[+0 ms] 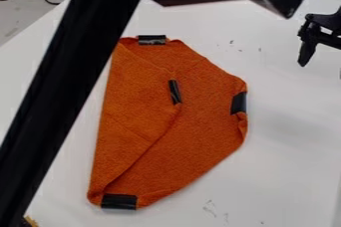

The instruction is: Unfold the cloth from right to left

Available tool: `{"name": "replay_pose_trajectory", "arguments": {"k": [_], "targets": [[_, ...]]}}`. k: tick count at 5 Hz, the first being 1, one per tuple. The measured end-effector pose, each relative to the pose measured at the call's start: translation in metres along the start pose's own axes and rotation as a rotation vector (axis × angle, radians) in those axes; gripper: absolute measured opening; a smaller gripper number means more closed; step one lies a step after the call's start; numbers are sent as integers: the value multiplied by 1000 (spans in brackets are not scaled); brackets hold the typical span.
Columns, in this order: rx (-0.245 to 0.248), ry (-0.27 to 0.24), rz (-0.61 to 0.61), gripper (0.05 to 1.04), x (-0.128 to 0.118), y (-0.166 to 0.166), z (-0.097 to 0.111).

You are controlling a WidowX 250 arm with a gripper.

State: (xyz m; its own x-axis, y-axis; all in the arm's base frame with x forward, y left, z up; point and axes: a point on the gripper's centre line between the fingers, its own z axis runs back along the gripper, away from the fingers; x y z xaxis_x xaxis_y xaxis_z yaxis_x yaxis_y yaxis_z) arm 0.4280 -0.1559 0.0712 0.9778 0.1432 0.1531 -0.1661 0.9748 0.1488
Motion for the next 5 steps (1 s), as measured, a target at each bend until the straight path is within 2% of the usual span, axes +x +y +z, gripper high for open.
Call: {"name": "replay_pose_trajectory", "arguments": {"k": [1, 2, 3, 4, 5], "targets": [[25, 44, -7, 1001, -9, -1, -24], [18, 45, 55, 1001, -30, 9, -40], [-4, -11, 147, 1001, -32, 30, -23], [8, -44, 267, 1001, -45, 69, -3], [17, -58, 361, 1001, -53, 101, 4]]}}
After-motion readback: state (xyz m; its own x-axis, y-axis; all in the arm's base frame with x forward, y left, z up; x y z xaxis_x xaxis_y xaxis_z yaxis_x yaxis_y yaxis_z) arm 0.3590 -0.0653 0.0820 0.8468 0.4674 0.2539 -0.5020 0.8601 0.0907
